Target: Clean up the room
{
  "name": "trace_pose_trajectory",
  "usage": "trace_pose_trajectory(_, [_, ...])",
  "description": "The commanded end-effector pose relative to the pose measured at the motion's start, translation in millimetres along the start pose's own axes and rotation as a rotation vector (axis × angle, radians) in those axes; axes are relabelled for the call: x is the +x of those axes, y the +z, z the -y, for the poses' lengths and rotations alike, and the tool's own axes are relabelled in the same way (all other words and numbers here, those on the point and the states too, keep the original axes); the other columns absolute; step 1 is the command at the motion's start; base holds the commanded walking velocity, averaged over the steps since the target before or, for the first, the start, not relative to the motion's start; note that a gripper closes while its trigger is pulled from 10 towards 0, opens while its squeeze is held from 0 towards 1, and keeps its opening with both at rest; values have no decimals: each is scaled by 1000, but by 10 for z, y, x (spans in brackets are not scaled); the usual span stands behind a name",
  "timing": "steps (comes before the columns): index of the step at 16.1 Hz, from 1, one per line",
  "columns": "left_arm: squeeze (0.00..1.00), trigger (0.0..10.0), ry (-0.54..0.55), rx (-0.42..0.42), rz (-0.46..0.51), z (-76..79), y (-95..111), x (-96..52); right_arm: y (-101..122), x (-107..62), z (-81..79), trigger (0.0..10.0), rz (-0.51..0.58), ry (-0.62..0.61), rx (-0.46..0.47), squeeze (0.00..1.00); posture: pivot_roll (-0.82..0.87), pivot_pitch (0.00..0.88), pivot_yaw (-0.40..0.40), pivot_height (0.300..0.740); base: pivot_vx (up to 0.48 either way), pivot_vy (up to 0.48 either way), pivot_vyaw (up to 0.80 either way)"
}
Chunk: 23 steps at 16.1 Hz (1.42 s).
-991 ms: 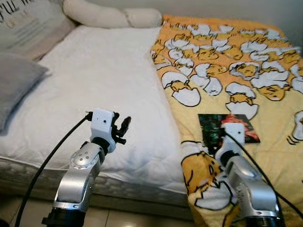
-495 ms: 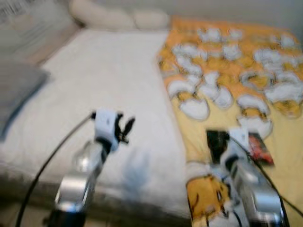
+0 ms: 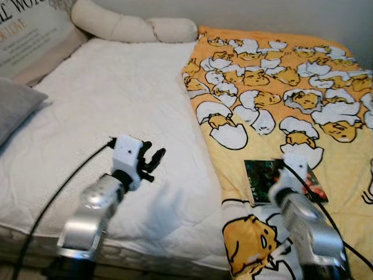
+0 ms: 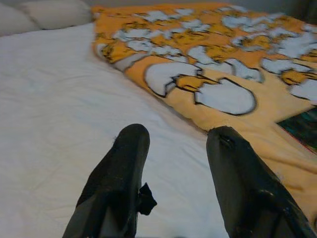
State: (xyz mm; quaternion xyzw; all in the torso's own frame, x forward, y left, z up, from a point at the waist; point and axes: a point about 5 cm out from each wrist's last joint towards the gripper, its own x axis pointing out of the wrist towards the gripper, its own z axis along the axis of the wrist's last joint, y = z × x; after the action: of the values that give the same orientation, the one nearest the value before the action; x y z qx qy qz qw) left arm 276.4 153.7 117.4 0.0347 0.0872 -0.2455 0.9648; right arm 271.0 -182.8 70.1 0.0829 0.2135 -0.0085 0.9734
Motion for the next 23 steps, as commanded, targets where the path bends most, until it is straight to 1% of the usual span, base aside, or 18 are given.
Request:
trace_pose_trajectory(1, [1000,10000,-89,-6,-15,29,30,24,-6,25,97,10000,-39,-64,59,1000,-32,0,2,740,0,0,0])
trace_pose_trajectory(2, [1000,10000,-187,3,-39,80,22,16,-16,38,168,10000,-63,-116,130,1000,-34,0,6,740,0,0,0])
trace_pose_trajectory(3, [1000,10000,-234,6,-56,111,14,12,-24,47,214,10000,-78,-151,162,1000,-37,0,9,740,0,0,0])
trace_pose_trajectory(4, [1000,10000,-319,10,-76,170,11,3,-35,69,265,10000,-95,-192,240,1000,-40,0,16,740,0,0,0])
trace_pose_trajectory(6, [1000,10000,-430,4,-100,247,33,-8,-46,102,311,10000,-121,-247,317,1000,-40,0,19,740,0,0,0])
trace_pose_trajectory(8, [1000,10000,-502,7,-119,284,53,-22,-58,110,317,10000,-145,-279,352,1000,-39,0,21,740,0,0,0])
trace_pose_trajectory(9, [1000,10000,-532,17,-131,284,58,-28,-101,100,324,10000,-179,-313,372,1000,-40,0,22,740,0,0,0])
trace_pose_trajectory(10, [1000,10000,-543,19,-135,283,61,-30,-118,97,330,10000,-192,-330,384,1000,-39,0,22,740,0,0,0])
trace_pose_trajectory(12, [1000,10000,-591,20,-155,300,70,-48,-205,87,349,10000,-247,-380,451,1000,-38,0,21,740,0,0,0])
trace_pose_trajectory(15, [1000,10000,-620,42,-173,313,68,-60,-272,51,386,10000,-290,-449,537,1000,-37,0,18,740,0,0,0])
trace_pose_trajectory(16, [1000,10000,-620,49,-173,312,69,-62,-281,43,397,10000,-292,-461,551,90,-37,0,16,740,0,0,0])
trace_pose_trajectory(17, [1000,10000,-624,51,-175,312,71,-65,-287,34,403,10000,-296,-471,570,0,-37,0,15,740,0,0,0])
trace_pose_trajectory(19, [1000,10000,-627,51,-177,310,72,-69,-281,41,390,10000,-290,-453,623,0,-38,0,16,740,0,0,0])
trace_pose_trajectory(20, [1000,10000,-622,56,-176,309,68,-64,-247,76,370,10000,-249,-417,697,0,-37,0,16,740,0,0,0])
trace_pose_trajectory(21, [1000,10000,-620,59,-175,308,67,-61,-231,95,363,10000,-232,-400,726,0,-36,0,17,740,0,0,0])
trace_pose_trajectory(23, [1000,10000,-621,63,-173,307,75,-62,-171,143,333,10000,-202,-332,727,0,-31,0,18,740,0,0,0])
